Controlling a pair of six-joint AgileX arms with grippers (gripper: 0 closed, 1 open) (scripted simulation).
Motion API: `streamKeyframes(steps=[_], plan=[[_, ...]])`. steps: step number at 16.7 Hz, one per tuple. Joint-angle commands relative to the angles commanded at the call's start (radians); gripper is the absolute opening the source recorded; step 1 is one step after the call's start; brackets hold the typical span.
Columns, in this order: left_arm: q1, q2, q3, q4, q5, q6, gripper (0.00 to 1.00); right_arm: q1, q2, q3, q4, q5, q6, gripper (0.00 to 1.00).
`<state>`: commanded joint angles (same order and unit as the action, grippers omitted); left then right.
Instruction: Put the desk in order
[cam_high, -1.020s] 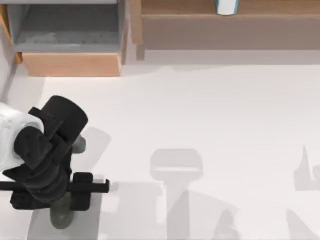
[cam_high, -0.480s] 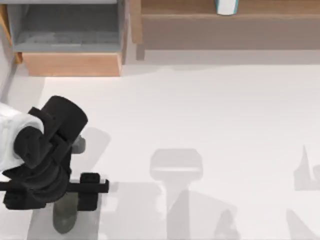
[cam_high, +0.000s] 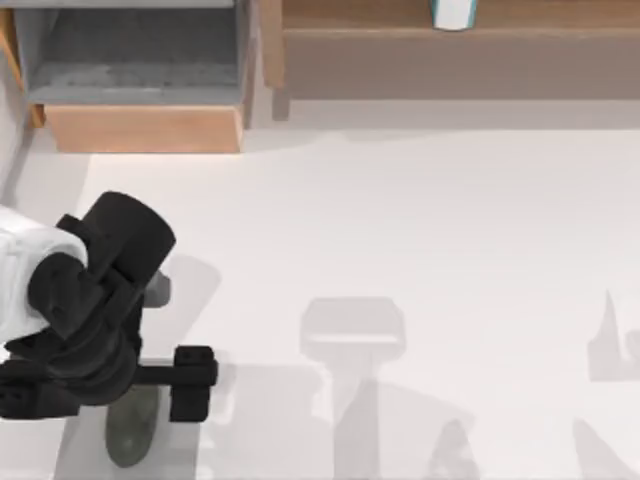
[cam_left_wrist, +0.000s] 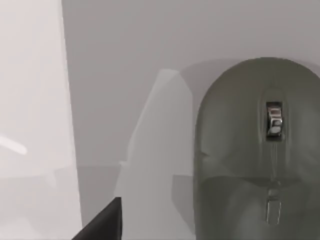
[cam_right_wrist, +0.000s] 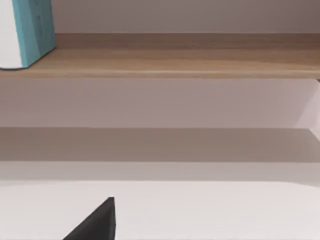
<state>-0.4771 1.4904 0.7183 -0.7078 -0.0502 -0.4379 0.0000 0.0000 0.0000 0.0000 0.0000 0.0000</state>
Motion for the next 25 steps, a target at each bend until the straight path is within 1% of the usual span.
streamKeyframes(steps=[3, 5, 7, 9, 14, 19, 22, 25], plan=[[0.0, -0.003, 0.0, 0.006, 0.003, 0.008, 1.0, 0.0, 0.0, 0.0, 0.0, 0.0, 0.0, 1.0], [0.004, -0.011, -0.004, 0.039, 0.019, 0.047, 1.0, 0.0, 0.0, 0.0, 0.0, 0.0, 0.0, 1.0], [0.017, -0.017, -0.018, 0.103, 0.055, 0.115, 1.0, 0.0, 0.0, 0.0, 0.0, 0.0, 0.0, 1.0], [0.043, -0.022, -0.04, 0.195, 0.108, 0.199, 1.0, 0.0, 0.0, 0.0, 0.0, 0.0, 0.0, 1.0], [0.155, -0.026, -0.141, 0.525, 0.293, 0.454, 1.0, 0.0, 0.0, 0.0, 0.0, 0.0, 0.0, 1.0], [0.307, 0.03, -0.291, 0.904, 0.472, 0.757, 1.0, 0.0, 0.0, 0.0, 0.0, 0.0, 0.0, 1.0], [0.429, 0.083, -0.363, 1.143, 0.546, 0.974, 1.0, 0.0, 0.0, 0.0, 0.0, 0.0, 0.0, 1.0], [0.576, 0.146, -0.407, 1.394, 0.59, 1.216, 1.0, 0.0, 0.0, 0.0, 0.0, 0.0, 0.0, 1.0]])
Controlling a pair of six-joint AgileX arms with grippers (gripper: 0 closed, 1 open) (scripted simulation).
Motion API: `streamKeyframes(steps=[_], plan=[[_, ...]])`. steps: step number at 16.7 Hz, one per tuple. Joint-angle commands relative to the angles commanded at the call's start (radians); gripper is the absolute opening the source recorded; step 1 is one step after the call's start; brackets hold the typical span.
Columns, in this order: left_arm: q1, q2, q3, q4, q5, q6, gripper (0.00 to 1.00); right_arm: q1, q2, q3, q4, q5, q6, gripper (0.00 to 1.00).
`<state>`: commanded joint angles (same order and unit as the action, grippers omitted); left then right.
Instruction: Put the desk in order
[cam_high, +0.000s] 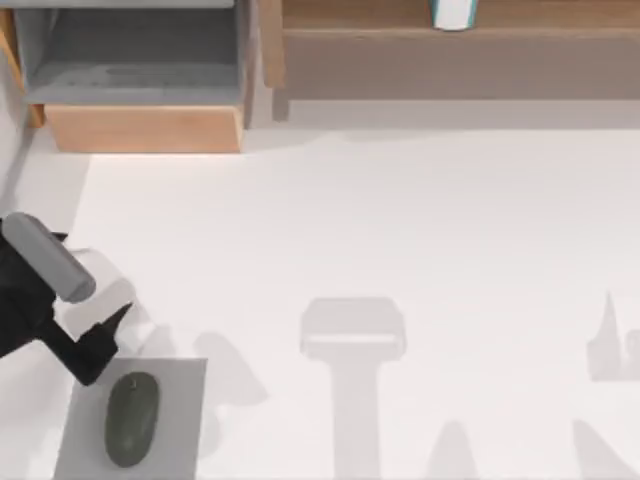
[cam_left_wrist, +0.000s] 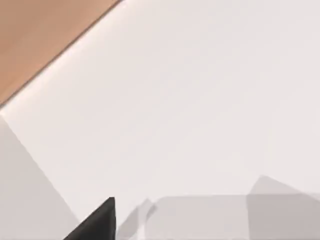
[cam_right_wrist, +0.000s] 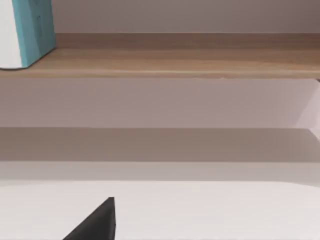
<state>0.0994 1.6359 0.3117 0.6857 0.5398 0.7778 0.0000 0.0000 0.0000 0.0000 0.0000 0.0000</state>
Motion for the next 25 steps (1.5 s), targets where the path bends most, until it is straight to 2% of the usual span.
streamKeyframes(steps=[7, 12, 20, 25], plan=[[0.371, 0.209, -0.031, 0.578, 0.042, 0.552, 1.0, 0.0, 0.0, 0.0, 0.0, 0.0, 0.0, 1.0], [0.532, 0.318, 0.054, 0.851, 0.057, 0.776, 1.0, 0.0, 0.0, 0.0, 0.0, 0.0, 0.0, 1.0], [0.554, 0.336, 0.076, 0.889, 0.058, 0.81, 1.0, 0.0, 0.0, 0.0, 0.0, 0.0, 0.0, 1.0], [0.512, 0.368, 0.155, 0.843, 0.014, 0.81, 1.0, 0.0, 0.0, 0.0, 0.0, 0.0, 0.0, 1.0]])
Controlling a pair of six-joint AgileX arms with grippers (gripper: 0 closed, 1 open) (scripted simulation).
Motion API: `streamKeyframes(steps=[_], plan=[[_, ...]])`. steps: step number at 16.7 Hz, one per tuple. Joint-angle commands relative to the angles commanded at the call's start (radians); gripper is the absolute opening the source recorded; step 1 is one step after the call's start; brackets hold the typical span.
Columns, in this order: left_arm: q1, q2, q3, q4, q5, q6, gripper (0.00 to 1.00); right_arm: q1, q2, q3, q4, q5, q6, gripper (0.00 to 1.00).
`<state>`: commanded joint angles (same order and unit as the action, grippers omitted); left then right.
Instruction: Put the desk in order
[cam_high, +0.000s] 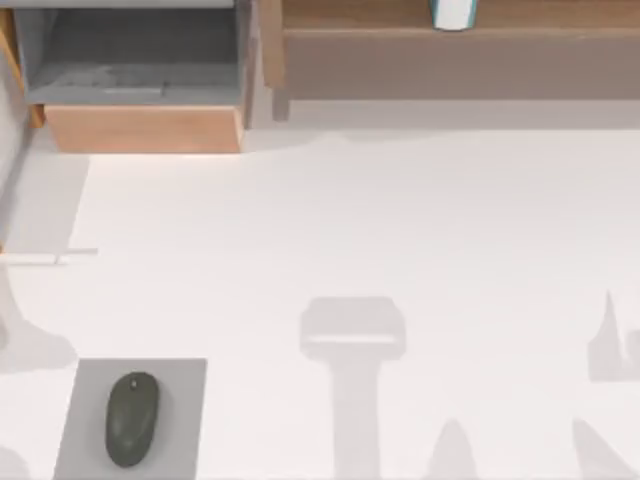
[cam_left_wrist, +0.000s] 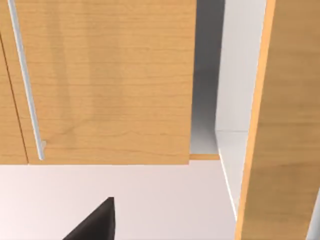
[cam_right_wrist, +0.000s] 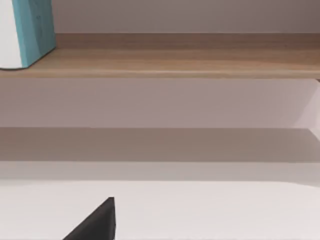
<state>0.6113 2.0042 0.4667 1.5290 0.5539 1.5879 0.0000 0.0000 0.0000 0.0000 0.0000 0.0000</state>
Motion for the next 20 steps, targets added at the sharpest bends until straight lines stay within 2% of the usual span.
streamKeyframes(steps=[4, 17, 20], plan=[[-0.004, 0.003, 0.007, -0.004, -0.004, 0.0, 1.0, 0.0, 0.0, 0.0, 0.0, 0.0, 0.0, 1.0], [-0.004, 0.003, 0.007, -0.004, -0.004, 0.0, 0.02, 0.0, 0.0, 0.0, 0.0, 0.0, 0.0, 1.0], [-0.004, 0.003, 0.007, -0.004, -0.004, 0.0, 0.0, 0.0, 0.0, 0.0, 0.0, 0.0, 0.0, 1.0]])
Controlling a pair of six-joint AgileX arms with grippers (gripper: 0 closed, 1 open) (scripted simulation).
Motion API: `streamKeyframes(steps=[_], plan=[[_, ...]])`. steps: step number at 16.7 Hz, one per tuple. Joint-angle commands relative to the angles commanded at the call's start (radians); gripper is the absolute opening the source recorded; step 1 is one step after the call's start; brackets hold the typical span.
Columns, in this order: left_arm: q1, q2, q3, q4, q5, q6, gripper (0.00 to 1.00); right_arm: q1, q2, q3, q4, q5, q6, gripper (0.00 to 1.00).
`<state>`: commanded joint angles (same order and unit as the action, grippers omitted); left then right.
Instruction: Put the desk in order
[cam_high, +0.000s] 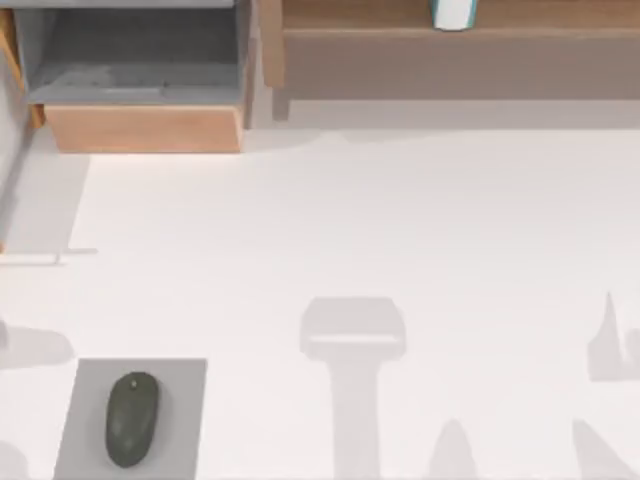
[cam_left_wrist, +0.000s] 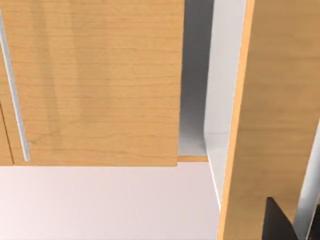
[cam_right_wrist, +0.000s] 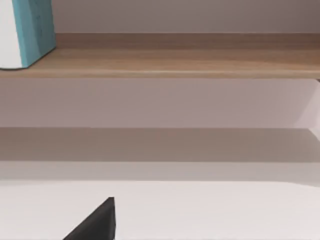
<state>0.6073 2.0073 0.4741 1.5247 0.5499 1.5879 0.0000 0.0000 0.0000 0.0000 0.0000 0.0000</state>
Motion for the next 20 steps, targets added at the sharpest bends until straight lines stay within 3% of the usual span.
streamKeyframes(steps=[7, 14, 20], plan=[[0.0, 0.013, 0.002, -0.012, -0.002, -0.005, 0.0, 0.0, 0.0, 0.0, 0.0, 0.0, 0.0, 1.0], [-0.105, 0.094, 0.21, -0.128, -0.106, -0.008, 0.0, 0.0, 0.0, 0.0, 0.0, 0.0, 0.0, 1.0], [-0.109, 0.104, 0.221, -0.144, -0.115, -0.011, 0.0, 0.0, 0.0, 0.0, 0.0, 0.0, 0.0, 1.0]])
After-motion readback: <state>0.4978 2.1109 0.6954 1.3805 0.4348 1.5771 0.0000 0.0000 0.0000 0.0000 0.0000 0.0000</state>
